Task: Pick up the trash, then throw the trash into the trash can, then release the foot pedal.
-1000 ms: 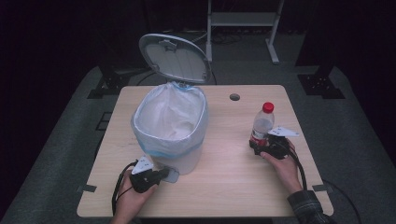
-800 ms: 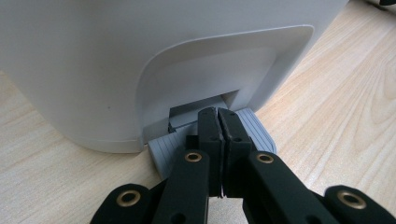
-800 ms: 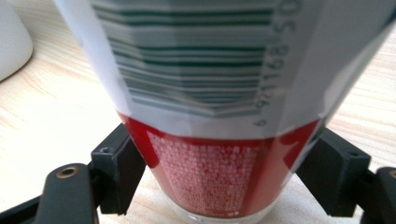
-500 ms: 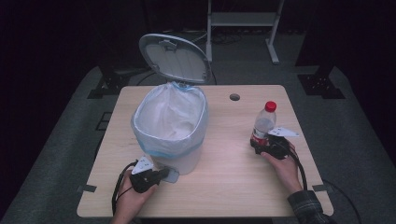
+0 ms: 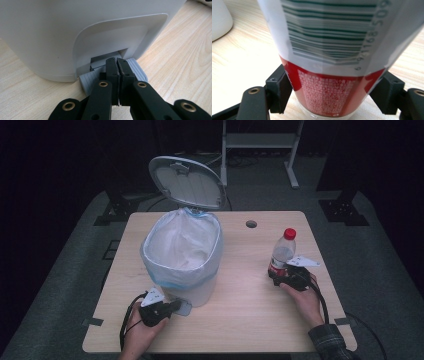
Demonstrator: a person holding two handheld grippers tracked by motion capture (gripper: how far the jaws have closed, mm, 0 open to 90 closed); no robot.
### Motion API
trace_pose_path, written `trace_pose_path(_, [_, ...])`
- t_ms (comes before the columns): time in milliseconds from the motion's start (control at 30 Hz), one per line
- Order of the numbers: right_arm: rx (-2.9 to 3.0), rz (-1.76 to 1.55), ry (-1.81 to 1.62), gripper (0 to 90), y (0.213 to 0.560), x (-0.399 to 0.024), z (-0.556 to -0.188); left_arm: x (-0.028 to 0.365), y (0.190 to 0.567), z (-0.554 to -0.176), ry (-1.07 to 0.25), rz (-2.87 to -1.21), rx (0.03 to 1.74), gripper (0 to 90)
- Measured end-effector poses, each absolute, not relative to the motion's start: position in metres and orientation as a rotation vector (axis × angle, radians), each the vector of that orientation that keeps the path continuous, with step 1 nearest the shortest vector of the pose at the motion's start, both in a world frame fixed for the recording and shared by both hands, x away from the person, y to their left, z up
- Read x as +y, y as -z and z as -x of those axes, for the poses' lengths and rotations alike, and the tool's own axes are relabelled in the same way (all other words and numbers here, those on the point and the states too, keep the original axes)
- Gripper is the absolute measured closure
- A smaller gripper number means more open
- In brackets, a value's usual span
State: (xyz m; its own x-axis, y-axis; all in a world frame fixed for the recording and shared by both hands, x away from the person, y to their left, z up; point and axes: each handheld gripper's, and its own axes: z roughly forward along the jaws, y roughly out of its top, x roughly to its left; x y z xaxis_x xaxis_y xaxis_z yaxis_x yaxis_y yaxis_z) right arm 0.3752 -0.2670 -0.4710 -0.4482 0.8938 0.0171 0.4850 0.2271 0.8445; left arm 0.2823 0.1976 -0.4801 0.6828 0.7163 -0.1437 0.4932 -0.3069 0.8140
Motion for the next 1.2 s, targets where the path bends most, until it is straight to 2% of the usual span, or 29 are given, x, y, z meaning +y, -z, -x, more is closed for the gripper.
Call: trace_pose_path(1200, [2.089, -1.222, -1.194, 26.2, 0.435, -0.267, -0.359, 0.198, 0.480, -0.284, -0.294, -1.970, 0.937, 88.9])
